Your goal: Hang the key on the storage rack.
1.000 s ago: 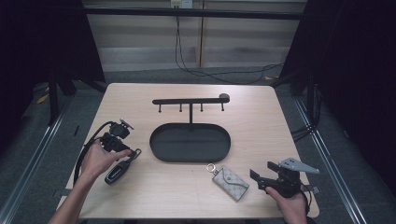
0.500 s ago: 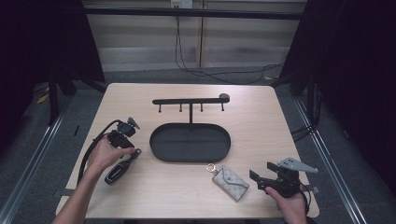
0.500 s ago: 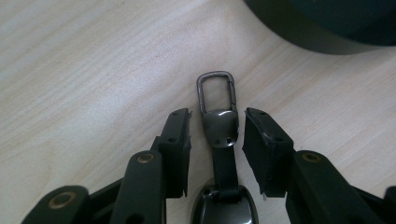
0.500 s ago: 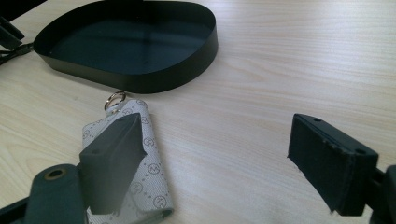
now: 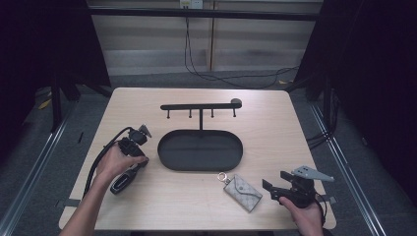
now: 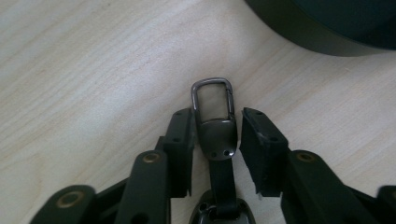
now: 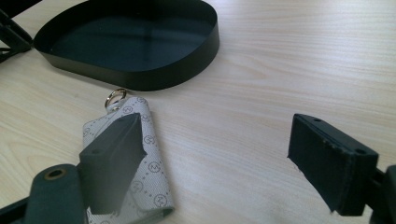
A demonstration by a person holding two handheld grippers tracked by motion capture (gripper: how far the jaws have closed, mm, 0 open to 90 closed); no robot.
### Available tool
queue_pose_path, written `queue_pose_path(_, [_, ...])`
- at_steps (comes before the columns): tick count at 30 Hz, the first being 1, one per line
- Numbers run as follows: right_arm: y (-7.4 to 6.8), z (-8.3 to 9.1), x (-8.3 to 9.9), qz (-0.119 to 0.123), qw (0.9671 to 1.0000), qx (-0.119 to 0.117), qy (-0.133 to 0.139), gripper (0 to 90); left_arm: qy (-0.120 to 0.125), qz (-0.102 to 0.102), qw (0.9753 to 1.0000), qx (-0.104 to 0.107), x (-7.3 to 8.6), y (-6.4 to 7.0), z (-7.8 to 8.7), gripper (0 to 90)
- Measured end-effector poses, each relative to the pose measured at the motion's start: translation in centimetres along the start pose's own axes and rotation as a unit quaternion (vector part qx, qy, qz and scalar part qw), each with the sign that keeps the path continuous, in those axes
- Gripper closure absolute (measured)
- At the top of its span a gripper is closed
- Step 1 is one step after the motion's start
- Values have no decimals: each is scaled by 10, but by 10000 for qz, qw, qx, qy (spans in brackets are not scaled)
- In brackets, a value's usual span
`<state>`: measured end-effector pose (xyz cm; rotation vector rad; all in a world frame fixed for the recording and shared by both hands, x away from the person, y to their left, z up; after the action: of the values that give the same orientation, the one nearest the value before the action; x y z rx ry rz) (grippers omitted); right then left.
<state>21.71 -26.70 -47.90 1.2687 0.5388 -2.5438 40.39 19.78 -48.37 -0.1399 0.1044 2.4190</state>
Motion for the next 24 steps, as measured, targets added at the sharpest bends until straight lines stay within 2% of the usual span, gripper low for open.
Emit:
queue_pose_path(5, [0,0,0,14,10000,-3,-21,177,-104,-69,9999,-26,-1,1,-2,661])
queue_pose_path(8, [0,-1,0,14,10000,-23,-25,178,-127,-115,9998,-87,-2,3,-3,658])
queue_pose_path(12, [0,-1,0,21,10000,-11,-40,178,-295,-159,9992,-219,-6,6,-3,642])
queue_pose_path(16, [0,-1,0,38,10000,-4,-71,178,-402,-80,9990,-193,-8,7,-3,672])
queue_pose_path(19, [0,-2,0,34,10000,-1,-83,178,-391,-4,9990,-207,-8,8,-4,695])
queue_pose_path(24, [0,-2,1,27,9999,45,-128,190,-462,-21,9988,-180,-10,7,-4,701])
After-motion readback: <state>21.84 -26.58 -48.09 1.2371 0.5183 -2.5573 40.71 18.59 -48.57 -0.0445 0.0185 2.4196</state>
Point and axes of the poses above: each handheld gripper's, and its own axes: z roughly backward along the jaws, x roughly out of its underside, y roughly to its right, the point moved 2 cm from there along -z, roughly forward along the jaws, and after that the axes turned 2 degrees about -x, right-handed, at the moved point
